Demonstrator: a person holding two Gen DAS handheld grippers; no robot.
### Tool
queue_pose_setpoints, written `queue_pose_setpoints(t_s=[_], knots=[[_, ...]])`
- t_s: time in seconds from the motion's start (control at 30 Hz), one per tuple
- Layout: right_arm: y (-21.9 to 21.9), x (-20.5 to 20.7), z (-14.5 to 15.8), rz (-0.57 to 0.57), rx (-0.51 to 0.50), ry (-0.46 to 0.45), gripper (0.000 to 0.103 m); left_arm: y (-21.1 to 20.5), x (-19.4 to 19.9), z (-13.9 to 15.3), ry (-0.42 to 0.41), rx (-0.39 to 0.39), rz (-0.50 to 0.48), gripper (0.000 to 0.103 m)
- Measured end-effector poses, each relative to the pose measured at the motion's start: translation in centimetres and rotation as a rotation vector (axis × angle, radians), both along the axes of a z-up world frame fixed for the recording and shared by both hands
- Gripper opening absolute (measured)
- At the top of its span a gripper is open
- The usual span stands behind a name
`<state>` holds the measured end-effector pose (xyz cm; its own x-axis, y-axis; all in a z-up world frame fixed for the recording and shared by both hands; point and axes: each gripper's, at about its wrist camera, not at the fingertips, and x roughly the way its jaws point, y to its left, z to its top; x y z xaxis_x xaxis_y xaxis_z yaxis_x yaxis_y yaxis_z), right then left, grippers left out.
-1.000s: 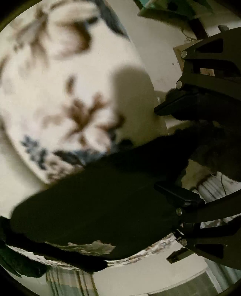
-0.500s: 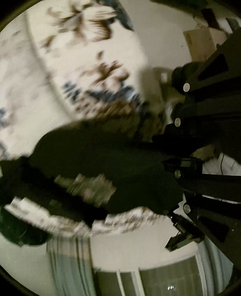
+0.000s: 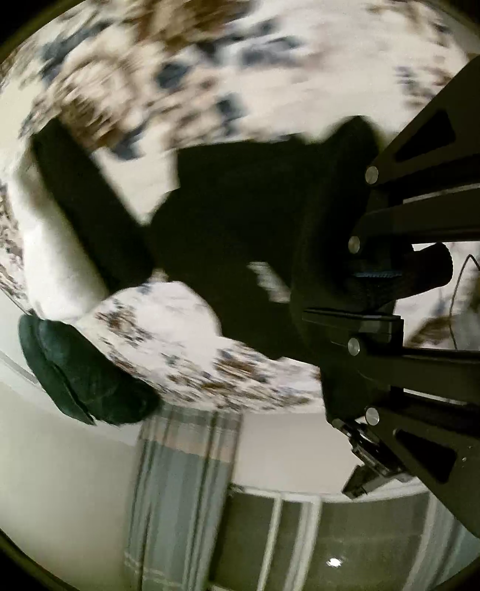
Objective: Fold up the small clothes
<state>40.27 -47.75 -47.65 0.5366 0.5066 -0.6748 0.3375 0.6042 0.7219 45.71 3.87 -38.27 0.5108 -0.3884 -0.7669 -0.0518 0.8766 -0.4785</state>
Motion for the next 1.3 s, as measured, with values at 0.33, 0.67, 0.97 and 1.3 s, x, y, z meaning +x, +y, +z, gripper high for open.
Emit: queue_pose_setpoints(t_s=[0.33, 0.67, 0.97, 1.3], knots=[[-2.2, 14.6, -7.7, -0.061, -0.021, 0.128, 0.057, 2.5, 11.7, -7.3, 0.176, -0.048, 0.075, 0.057], [-1.1, 2.8, -5.1, -0.094, -0.209, 0.144, 0.089, 4.9, 0.2, -8.1, 0.238, 0.014, 0.032, 0.075], [-1.6, -4.8, -15.8, -0.228, 0.108, 0.299, 0.089, 4.4, -3.6, -16.6, 0.396, -0.137, 0.126, 0.077], [-0.1, -5.2, -17.1, -0.293, 0.17, 0.245, 0.033, 3.4, -6.1, -12.7, 0.21, -0.044, 0.09, 0.014]])
